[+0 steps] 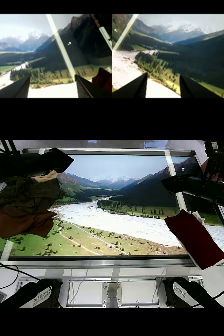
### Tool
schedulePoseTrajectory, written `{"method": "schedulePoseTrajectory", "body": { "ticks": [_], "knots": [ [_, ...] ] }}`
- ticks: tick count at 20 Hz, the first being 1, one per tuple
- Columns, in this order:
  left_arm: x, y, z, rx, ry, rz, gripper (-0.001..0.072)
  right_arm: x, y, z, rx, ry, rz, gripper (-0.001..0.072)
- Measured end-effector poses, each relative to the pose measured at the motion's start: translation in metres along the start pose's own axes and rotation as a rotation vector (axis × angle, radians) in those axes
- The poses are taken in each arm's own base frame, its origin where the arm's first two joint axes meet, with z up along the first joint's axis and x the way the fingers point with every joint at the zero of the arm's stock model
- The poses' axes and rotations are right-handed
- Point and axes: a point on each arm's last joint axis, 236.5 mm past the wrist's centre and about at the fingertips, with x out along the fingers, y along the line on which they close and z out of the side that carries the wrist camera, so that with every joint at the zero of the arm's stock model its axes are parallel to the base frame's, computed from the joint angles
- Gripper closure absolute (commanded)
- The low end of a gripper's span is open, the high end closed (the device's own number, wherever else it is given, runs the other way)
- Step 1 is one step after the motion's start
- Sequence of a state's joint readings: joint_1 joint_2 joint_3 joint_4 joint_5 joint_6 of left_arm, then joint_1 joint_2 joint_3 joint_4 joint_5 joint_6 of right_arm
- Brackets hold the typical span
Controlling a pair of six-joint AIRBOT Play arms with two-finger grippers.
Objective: Fold the shirts.
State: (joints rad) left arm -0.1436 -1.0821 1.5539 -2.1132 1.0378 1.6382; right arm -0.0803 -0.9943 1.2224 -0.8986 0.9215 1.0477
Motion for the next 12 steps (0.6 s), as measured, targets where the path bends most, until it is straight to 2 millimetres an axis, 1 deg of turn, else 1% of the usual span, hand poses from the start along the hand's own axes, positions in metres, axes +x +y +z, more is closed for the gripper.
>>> {"method": "schedulePoseTrajectory", "body": {
  "ticks": [9, 12],
  "knots": [
    [0.0000, 0.0001, 0.0005, 0.000, -0.002, 0.000, 0.0080, 0.0000, 0.0000, 0.0000, 0.000, 0.000, 0.000, 0.0259],
    [-0.0001, 0.0007, 0.0084, 0.001, -0.035, 0.003, 0.0080, 0.0000, 0.0000, 0.0001, 0.000, 0.000, 0.000, 0.0259]
  ]
}}
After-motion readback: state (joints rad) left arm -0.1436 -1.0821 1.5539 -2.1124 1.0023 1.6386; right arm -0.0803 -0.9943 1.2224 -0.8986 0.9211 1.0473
